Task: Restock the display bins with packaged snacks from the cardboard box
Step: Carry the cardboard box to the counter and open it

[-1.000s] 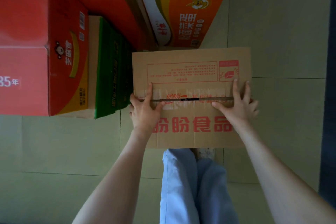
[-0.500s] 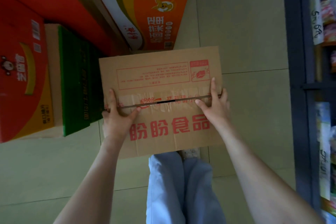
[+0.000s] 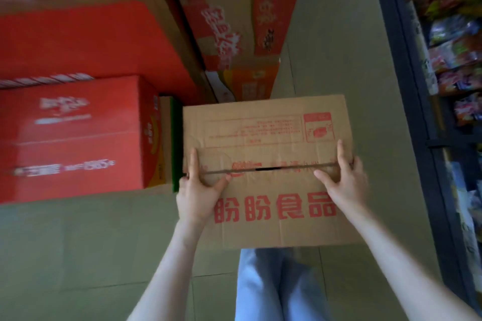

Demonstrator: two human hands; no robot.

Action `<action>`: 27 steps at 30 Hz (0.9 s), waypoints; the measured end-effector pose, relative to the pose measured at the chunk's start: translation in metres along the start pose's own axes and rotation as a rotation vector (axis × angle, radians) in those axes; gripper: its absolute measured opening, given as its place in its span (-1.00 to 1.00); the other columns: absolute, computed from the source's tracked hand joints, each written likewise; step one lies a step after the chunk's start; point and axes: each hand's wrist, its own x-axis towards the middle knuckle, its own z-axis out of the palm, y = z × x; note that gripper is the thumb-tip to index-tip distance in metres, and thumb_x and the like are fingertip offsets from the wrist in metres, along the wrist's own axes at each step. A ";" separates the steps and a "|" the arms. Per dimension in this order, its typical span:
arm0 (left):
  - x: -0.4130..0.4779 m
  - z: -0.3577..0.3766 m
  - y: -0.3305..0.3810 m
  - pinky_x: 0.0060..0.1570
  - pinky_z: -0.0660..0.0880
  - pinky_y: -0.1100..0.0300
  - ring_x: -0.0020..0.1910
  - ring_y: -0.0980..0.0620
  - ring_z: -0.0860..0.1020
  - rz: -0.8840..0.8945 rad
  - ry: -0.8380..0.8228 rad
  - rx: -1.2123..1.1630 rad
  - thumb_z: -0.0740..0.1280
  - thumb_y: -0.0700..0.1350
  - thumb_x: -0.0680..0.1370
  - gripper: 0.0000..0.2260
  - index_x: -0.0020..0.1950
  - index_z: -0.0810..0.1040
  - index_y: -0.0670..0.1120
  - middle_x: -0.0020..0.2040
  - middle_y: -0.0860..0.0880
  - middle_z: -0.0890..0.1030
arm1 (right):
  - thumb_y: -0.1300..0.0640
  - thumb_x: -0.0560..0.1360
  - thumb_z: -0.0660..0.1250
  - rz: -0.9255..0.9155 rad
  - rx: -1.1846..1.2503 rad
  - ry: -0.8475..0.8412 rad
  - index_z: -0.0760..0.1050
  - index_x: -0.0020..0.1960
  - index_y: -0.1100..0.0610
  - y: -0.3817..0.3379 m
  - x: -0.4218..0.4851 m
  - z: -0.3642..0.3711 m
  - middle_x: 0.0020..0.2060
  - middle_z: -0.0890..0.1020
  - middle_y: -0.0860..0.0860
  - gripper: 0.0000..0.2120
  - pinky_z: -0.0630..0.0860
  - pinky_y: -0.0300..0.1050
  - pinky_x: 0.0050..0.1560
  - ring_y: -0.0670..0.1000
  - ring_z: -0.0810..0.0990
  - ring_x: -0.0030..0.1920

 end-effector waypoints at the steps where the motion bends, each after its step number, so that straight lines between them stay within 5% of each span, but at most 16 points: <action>1: -0.013 -0.015 0.003 0.10 0.43 0.05 0.11 -0.20 0.52 0.015 0.003 -0.010 0.38 0.33 0.35 -0.09 0.53 -0.10 0.26 0.13 -0.16 0.51 | -0.28 0.46 0.23 0.006 0.001 0.006 -0.23 0.50 -0.25 -0.004 -0.013 -0.014 0.47 0.12 0.15 -0.18 0.32 0.27 0.32 0.30 0.24 0.39; 6: -0.077 -0.083 0.015 0.01 0.44 0.10 0.05 -0.16 0.54 0.057 0.050 0.013 0.31 0.39 0.36 -0.13 0.52 -0.10 0.28 0.09 -0.13 0.51 | -0.35 0.43 0.19 -0.012 0.044 0.018 -0.29 0.45 -0.36 -0.026 -0.082 -0.069 0.48 0.09 0.10 -0.20 0.35 0.32 0.28 0.28 0.22 0.41; 16: -0.179 -0.218 -0.001 -0.09 0.46 0.15 0.05 -0.07 0.57 0.182 0.264 0.060 0.25 0.46 0.35 -0.16 0.53 0.00 0.24 0.10 -0.05 0.60 | -0.33 0.50 0.13 -0.082 -0.017 0.170 -0.16 0.53 -0.19 -0.092 -0.215 -0.155 0.48 0.16 0.12 -0.26 0.34 0.18 0.32 0.23 0.25 0.41; 27: -0.183 -0.344 -0.066 -0.13 0.47 0.14 0.07 -0.11 0.58 0.160 0.411 0.005 0.25 0.45 0.36 -0.18 0.53 0.06 0.20 0.14 -0.05 0.61 | -0.34 0.50 0.12 -0.212 -0.057 0.180 -0.16 0.53 -0.17 -0.229 -0.276 -0.162 0.49 0.15 0.12 -0.25 0.33 0.13 0.33 0.20 0.24 0.43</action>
